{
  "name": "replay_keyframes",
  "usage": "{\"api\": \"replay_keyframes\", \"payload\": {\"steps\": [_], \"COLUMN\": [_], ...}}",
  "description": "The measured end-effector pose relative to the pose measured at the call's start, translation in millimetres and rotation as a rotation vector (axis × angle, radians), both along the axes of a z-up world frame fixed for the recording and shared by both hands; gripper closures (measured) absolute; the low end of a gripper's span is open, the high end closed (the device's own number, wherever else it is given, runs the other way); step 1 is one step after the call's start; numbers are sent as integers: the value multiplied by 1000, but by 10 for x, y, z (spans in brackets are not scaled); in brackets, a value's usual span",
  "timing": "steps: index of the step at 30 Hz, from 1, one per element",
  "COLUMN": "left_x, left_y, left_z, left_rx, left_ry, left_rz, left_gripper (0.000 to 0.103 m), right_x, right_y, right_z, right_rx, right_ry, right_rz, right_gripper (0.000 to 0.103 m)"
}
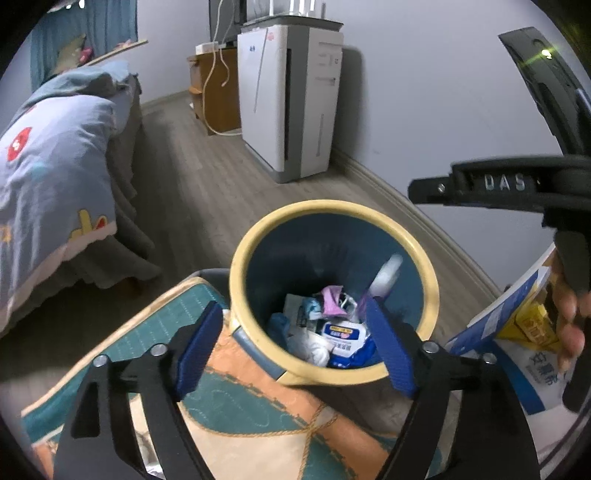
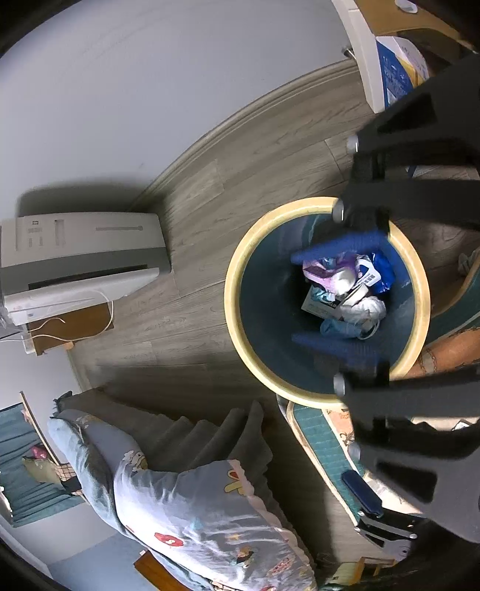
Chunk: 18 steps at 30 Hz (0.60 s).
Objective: Collect trash
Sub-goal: 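Carry the spray bottle and mask over the bin and open both grippers, then move both open grippers back over the blue glove and blister pack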
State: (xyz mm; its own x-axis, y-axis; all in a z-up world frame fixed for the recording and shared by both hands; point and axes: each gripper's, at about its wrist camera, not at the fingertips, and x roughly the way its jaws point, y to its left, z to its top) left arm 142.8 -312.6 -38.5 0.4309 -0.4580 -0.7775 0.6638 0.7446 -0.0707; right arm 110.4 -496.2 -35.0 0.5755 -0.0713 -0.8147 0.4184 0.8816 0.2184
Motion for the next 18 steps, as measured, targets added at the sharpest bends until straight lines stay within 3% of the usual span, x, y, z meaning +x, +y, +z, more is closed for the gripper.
{"api": "replay_keyframes", "payload": {"steps": [2,4,6,14,18], "left_x": [-24,-55,-82,-124,-130], "left_y": [52,133,235,893,1403], "left_z": [4,13,32,191,238], "left_rx": [7,14,20,58,99], "left_ry": [-3,-8,-11,-36,-29], "left_rz": [10,24,40,114,197], "left_gripper": [13,11,9,7,7], "right_x": [2,8,21,105,140], "right_y": [11,28,73,397,652], "right_z": [26,40,59,164,224], "right_rx": [-4,1,-2,-52,-95], "right_ry": [-7,-12,-17,-23,-28], "right_rz": [1,4,16,108,174], "right_gripper": [45,26,16,6,6]}}
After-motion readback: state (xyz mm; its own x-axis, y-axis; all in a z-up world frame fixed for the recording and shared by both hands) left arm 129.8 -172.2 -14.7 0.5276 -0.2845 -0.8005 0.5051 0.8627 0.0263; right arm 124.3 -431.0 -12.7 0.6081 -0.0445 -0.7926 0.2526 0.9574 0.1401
